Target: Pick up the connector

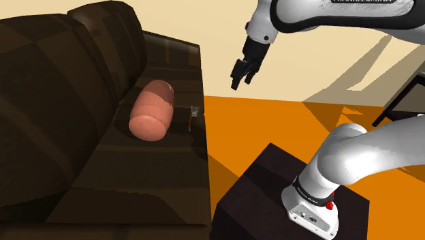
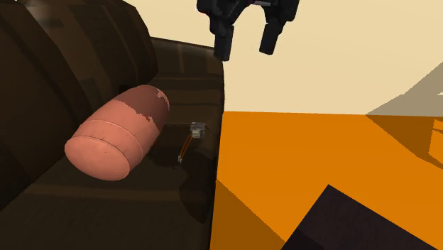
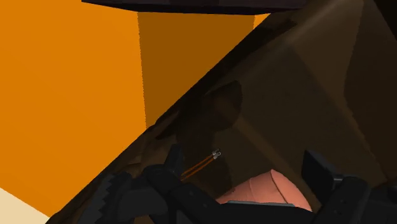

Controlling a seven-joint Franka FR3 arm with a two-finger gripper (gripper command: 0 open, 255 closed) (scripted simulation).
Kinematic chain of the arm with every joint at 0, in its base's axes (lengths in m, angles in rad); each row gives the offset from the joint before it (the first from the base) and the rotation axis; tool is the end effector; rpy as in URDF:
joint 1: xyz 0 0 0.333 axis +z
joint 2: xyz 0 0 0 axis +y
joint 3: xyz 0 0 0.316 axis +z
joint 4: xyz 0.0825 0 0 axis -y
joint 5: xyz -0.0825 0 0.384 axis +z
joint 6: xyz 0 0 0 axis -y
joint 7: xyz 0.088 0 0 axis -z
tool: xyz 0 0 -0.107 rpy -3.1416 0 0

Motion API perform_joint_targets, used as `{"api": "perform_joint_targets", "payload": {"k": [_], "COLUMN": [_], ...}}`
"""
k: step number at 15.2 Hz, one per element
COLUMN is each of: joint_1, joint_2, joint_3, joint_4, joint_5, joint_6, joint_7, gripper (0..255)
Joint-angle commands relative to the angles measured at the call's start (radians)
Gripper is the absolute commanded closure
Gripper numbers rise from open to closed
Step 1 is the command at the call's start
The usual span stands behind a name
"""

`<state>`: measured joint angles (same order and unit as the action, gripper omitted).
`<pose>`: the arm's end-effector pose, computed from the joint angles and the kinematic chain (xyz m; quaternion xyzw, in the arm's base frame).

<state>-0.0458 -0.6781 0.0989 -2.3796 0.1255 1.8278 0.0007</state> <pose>0.3580 0.0359 0.5662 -0.9976 -0.0050 -0.0616 0.0316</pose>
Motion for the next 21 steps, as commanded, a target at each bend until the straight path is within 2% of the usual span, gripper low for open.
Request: {"api": "perform_joint_targets", "payload": {"k": [1,10,16,21], "joint_1": [-0.013,-0.082,-0.121,-0.126], "joint_2": [0.059,0.372,0.607,0.805], "joint_3": [0.029,0.135,0.173,0.165], "joint_4": [-0.009,0.043,0.136,0.247], "joint_5": [0.006,-0.03,-0.115,-0.205], "joint_6": [0.07,0.322,0.445,0.512], "joint_7": [0.058,0.317,0.514,0.68], "gripper": [0,0,0,0]}}
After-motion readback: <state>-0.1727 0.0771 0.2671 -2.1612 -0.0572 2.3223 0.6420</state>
